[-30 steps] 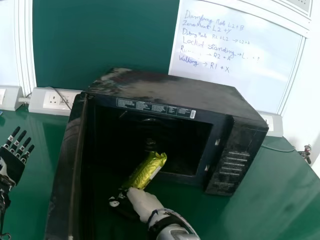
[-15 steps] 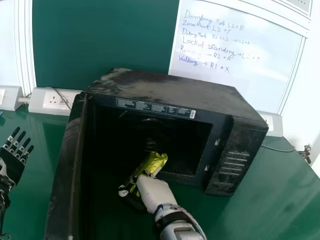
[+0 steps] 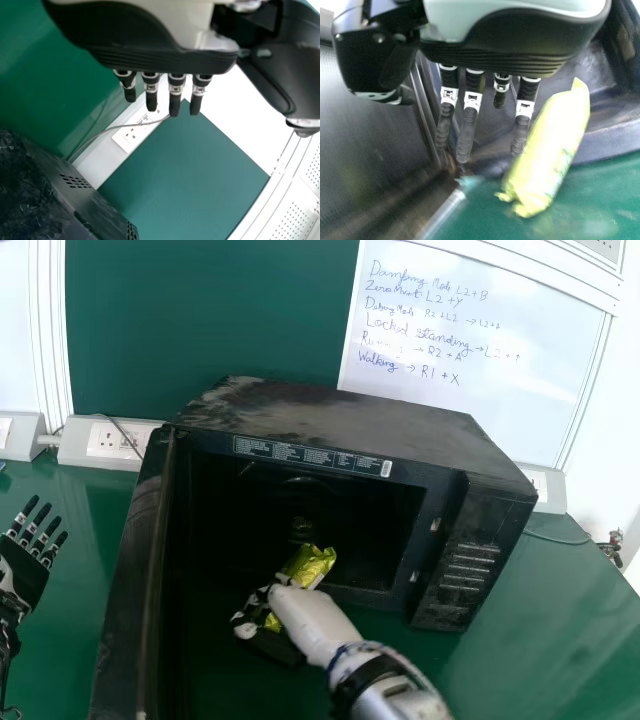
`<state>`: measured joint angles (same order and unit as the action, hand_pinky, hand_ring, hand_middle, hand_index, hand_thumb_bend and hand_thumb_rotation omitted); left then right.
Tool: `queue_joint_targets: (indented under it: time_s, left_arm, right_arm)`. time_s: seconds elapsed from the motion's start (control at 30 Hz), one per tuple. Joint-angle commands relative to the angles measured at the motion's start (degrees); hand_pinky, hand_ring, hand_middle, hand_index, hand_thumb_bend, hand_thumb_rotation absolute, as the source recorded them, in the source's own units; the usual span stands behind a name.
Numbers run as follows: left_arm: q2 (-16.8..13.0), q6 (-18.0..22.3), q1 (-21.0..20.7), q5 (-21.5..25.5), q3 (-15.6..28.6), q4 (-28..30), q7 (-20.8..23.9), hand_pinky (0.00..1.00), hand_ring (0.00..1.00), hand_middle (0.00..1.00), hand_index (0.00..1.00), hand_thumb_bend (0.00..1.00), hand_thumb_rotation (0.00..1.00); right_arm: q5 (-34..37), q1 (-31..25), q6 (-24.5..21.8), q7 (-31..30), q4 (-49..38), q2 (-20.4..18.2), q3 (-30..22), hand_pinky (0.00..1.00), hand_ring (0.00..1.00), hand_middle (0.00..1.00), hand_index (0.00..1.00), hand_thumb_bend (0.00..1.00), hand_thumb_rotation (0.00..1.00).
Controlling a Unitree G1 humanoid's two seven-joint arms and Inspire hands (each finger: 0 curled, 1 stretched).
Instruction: Put biscuit inside oven
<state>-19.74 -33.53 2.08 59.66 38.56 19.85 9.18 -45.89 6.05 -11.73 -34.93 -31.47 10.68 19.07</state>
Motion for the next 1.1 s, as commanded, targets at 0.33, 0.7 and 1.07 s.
queue_joint_targets:
  time_s: [0.33,0.7,1.07]
  left_arm:
    - [0.5,0.48,-0.17,-0.27,-0.56,0.23,-0.03,1.0,1.0,1.0,1.0,0.6,0.18]
    - [0.19,0.48,0.02,-0.09,-0.14,-0.21,-0.6,1.0,1.0,1.0,1.0,0.59,0.18]
    - [-0.15,0.39,0.32,-0.38,-0.08,-0.18,-1.06,1.0,1.0,1.0,1.0,0.61,0.18]
  right_arm:
    - [10.16,8.74,14.26,3.66,2.9,13.14,-7.67,0.62,0.69,0.69,0.5,0.51,0.12]
    - [8.07,16.7,25.14,2.61,9.97,22.9,-5.88,0.74,0.81,0.81,0.81,0.89,0.08]
    - [0.91,20.84,30.78,2.9,13.1,25.9,-3.74,0.8,0.89,0.85,0.87,0.95,0.12]
